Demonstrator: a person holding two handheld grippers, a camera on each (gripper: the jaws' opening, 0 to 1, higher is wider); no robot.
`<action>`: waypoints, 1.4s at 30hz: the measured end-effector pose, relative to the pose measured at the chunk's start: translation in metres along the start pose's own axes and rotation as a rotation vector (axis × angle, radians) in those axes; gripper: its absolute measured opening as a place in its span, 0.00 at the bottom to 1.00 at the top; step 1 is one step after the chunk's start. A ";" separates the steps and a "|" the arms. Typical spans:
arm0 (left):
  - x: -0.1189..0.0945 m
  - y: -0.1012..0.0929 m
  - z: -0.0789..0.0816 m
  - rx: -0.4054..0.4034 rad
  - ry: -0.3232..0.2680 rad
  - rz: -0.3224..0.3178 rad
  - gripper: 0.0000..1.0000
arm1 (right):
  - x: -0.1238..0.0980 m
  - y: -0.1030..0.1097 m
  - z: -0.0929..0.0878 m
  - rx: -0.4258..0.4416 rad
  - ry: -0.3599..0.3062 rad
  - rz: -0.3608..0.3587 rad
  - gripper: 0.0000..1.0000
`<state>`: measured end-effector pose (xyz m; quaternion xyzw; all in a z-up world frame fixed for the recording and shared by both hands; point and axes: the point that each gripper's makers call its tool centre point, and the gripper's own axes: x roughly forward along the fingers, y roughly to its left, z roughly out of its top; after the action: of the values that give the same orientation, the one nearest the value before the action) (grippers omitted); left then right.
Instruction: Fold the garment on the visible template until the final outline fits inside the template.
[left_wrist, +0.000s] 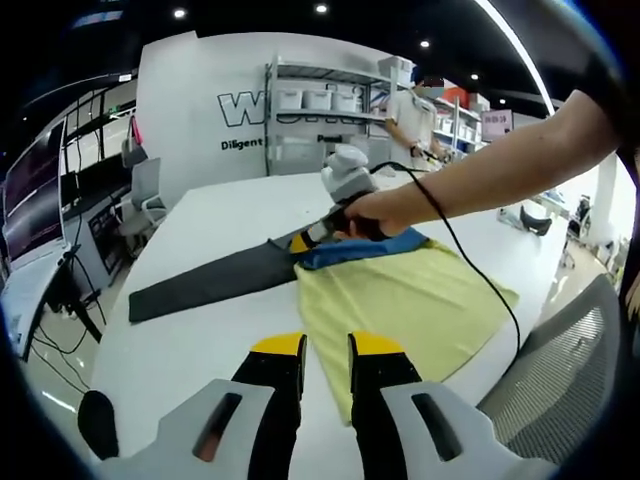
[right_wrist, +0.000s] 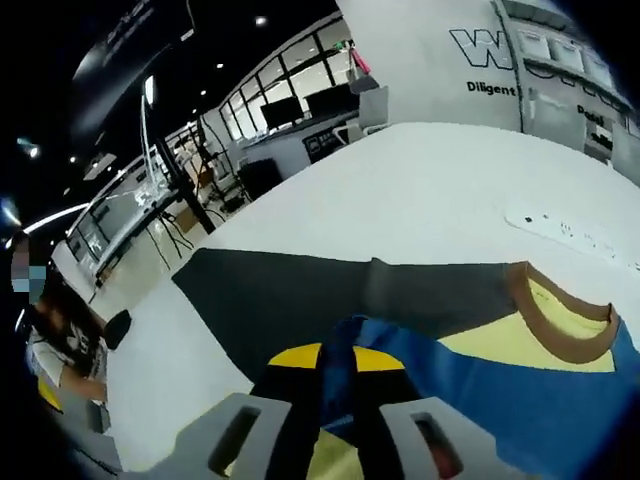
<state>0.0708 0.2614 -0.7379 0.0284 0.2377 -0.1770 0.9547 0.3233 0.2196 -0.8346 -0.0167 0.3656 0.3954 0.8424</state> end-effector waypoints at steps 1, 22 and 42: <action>0.000 0.000 0.000 0.001 -0.001 -0.001 0.12 | 0.002 0.001 0.000 0.001 0.000 0.002 0.02; 0.000 -0.005 0.004 0.025 -0.003 -0.015 0.12 | 0.001 0.006 0.002 0.055 -0.049 0.031 0.00; 0.001 -0.014 0.006 0.041 -0.009 -0.044 0.12 | -0.023 0.013 -0.031 -0.395 0.026 0.106 0.09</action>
<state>0.0694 0.2472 -0.7331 0.0417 0.2301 -0.2030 0.9508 0.2855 0.2036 -0.8393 -0.1675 0.2920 0.5032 0.7959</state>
